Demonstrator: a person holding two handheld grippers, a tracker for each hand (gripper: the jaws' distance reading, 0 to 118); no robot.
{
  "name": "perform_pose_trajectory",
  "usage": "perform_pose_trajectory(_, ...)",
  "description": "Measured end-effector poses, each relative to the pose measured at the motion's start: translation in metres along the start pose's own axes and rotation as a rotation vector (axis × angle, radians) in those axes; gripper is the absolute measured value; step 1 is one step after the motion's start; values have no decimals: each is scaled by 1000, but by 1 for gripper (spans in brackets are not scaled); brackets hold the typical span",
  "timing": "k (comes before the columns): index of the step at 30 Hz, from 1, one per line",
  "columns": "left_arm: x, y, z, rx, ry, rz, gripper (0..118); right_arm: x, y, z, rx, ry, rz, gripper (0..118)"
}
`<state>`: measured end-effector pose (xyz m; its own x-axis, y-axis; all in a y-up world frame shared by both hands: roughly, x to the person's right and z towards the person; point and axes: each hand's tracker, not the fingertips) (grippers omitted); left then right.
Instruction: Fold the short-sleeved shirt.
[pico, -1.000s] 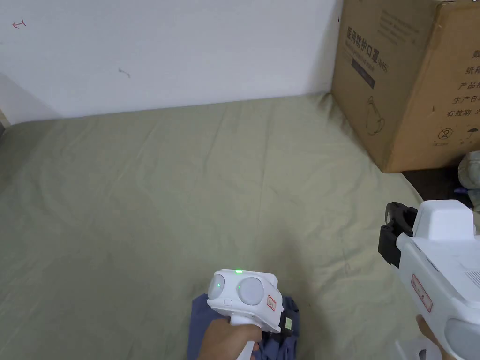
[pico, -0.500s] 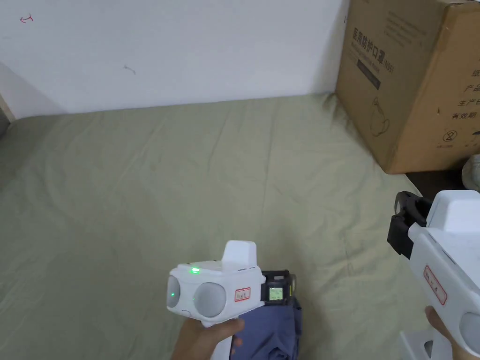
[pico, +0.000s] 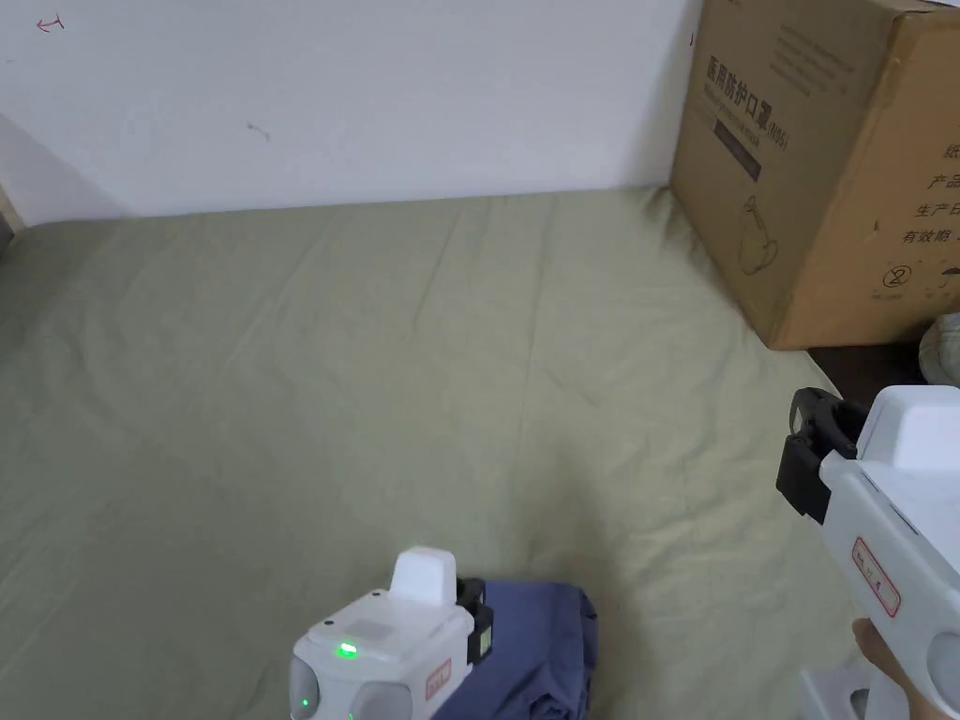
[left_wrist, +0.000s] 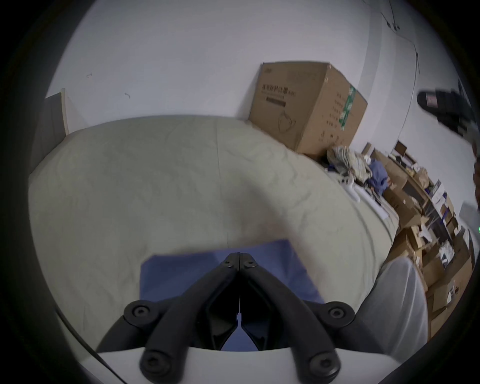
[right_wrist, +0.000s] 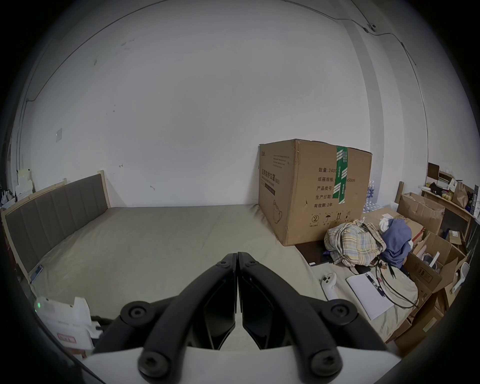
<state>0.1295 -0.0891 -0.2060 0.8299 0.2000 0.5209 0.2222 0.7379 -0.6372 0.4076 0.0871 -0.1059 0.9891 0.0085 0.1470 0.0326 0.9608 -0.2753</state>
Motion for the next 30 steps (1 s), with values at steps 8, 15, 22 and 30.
perform_pose_trajectory(8, 40, -41, -30, -97, -32, -68, 1, 8, -4, -5, -15, -16, 5, 0)
perform_pose_trajectory(15, 72, -47, -39, -112, -64, -128, 1, 14, -11, -10, -37, -30, -3, 0)
perform_pose_trajectory(22, 87, -52, -40, -134, -89, -175, 1, 15, -10, -9, -37, -35, -2, 0)
perform_pose_trajectory(30, 57, 8, 28, 132, -58, -85, 1, 5, 1, 5, 0, -20, 3, 0)
